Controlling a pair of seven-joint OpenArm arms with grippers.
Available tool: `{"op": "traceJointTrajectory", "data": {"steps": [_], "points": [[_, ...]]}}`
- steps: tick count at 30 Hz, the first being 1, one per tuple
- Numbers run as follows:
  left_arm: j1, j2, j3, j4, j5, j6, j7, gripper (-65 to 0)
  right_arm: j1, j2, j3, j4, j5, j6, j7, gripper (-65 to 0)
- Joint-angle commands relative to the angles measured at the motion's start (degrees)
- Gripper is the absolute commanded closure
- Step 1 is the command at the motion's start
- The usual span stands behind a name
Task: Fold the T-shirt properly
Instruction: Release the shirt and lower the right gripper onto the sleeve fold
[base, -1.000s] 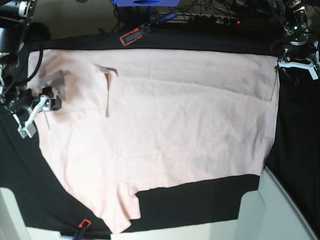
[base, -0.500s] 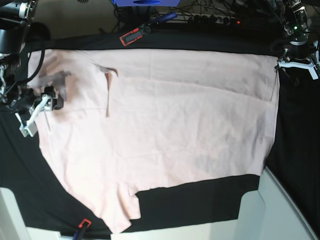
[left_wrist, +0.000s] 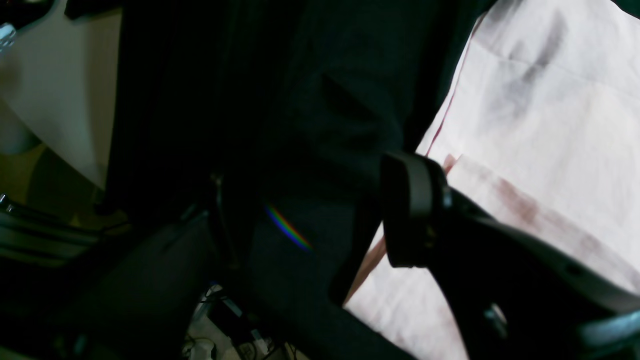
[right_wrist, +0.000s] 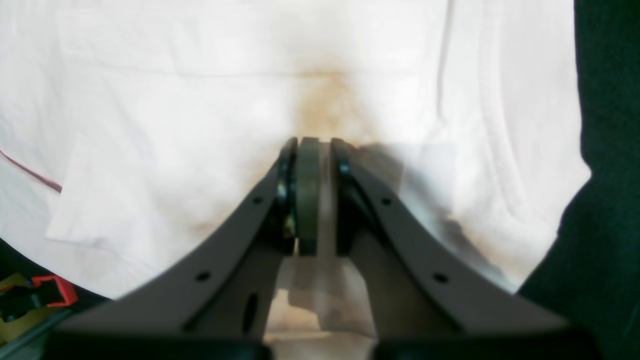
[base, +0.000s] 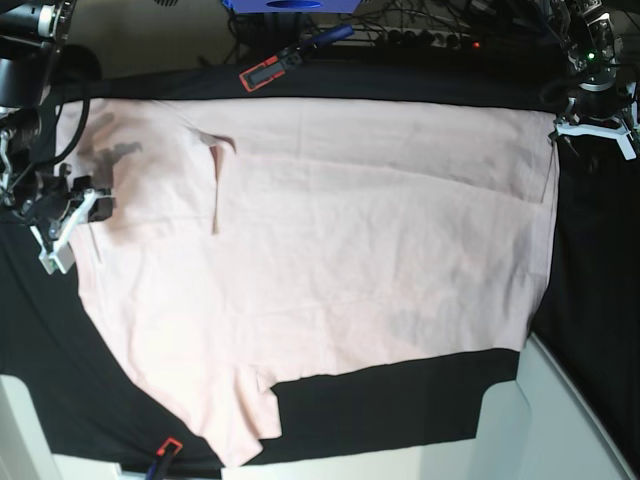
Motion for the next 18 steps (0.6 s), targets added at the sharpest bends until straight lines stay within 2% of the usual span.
{"op": "traceJointTrajectory", "data": {"steps": [1,3,6,7,9,12,13,18], "points": [[0.2,-0.7,-0.4,0.8,0.1,0.4,-1.5,-38.5,1.2,0.9,0.2,0.8,1.0,0.3,1.0,-3.8],[0.3,-0.7,-0.5,0.8,0.1,0.4,-1.5,-38.5,1.2,0.9,0.2,1.1,1.0,-0.1,1.1,-4.4],[0.3,-0.7,-0.5,0.8,0.1,0.4,-1.5,-38.5,1.1,1.2,0.1,1.9,0.9,-3.9,1.7,-4.9],[0.3,-0.7,-0.5,0.8,0.1,0.4,-1.5,-38.5,0.8,1.2,0.1,2.7,0.8,-4.7,2.5,-6.7],[0.4,-0.7,-0.4,0.8,0.1,0.4,-1.5,-38.5,0.1,1.2,-1.8,4.3,-0.7,-5.0,3.6,-15.2],[0.4,-0.7,-0.3,0.8,0.2,0.4,-1.5,-38.5,-0.5,1.0,-6.9,8.4,-8.7,-5.1,5.1,-31.2],[0.4,-0.7,-0.3,0.8,0.2,0.4,-1.5,-38.5,-0.6,0.8,-7.9,9.1,-11.2,-5.1,5.4,-33.2],[0.1,-0.7,-0.7,-0.7,0.2,0.4,-1.6,-38.5,-0.6,-1.6,-9.3,9.1,-21.4,-5.1,7.2,-32.5]]}}
